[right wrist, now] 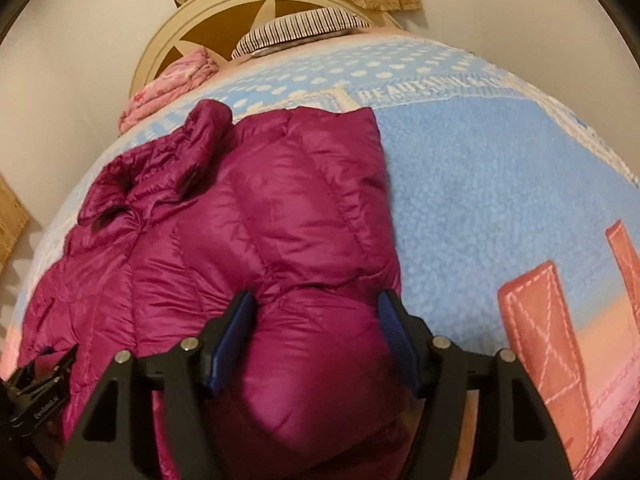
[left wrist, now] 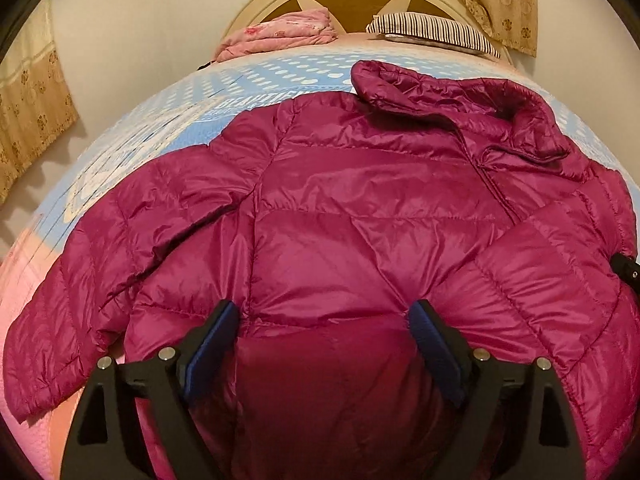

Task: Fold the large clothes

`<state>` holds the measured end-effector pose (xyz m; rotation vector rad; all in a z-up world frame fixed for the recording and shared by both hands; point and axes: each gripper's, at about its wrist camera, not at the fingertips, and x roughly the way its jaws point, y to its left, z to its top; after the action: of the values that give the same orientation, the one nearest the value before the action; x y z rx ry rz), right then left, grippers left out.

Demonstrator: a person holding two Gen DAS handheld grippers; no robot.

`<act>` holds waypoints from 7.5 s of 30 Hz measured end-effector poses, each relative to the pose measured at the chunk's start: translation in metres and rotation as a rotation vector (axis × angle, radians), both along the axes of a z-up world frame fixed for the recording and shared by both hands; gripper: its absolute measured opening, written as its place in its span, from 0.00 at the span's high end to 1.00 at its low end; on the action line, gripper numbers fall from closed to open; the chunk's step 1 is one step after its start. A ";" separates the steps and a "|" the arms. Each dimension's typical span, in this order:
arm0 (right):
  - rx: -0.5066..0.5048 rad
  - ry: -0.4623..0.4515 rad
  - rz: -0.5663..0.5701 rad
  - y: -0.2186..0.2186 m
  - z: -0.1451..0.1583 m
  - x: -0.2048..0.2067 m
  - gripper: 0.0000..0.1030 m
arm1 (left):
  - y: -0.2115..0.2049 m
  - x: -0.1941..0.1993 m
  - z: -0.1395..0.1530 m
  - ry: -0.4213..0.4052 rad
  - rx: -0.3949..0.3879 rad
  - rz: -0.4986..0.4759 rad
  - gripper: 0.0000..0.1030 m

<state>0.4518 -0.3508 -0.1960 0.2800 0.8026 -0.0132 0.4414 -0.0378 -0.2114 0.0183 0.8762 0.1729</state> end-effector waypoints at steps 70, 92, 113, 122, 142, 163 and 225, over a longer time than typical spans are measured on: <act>-0.157 -0.028 0.200 0.128 -0.003 -0.145 0.03 | 0.317 -0.150 0.024 -0.013 -0.193 0.334 0.67; -0.220 -0.057 0.122 0.094 0.020 -0.166 0.03 | 0.163 -0.151 0.156 -0.270 -0.108 -0.034 0.94; -0.093 -0.053 0.040 0.028 0.005 -0.185 0.03 | -0.069 -0.111 0.097 -0.141 -0.050 -0.380 0.93; -0.114 -0.014 0.051 0.031 -0.002 -0.179 0.03 | -0.079 -0.102 0.080 -0.109 -0.040 -0.393 0.93; -0.136 -0.008 0.055 0.034 -0.003 -0.179 0.03 | -0.034 -0.114 0.092 -0.154 -0.004 -0.374 0.88; 0.157 0.053 0.302 0.131 0.030 -0.100 0.66 | 0.111 -0.094 0.032 -0.002 -0.190 -0.143 0.57; -0.064 -0.052 0.225 0.133 0.004 -0.093 0.51 | 0.070 0.004 0.009 -0.045 -0.192 -0.149 0.23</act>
<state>0.3590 -0.2175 -0.1921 0.1282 0.7767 0.1793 0.4451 0.0326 -0.2020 -0.0986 0.8402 -0.0508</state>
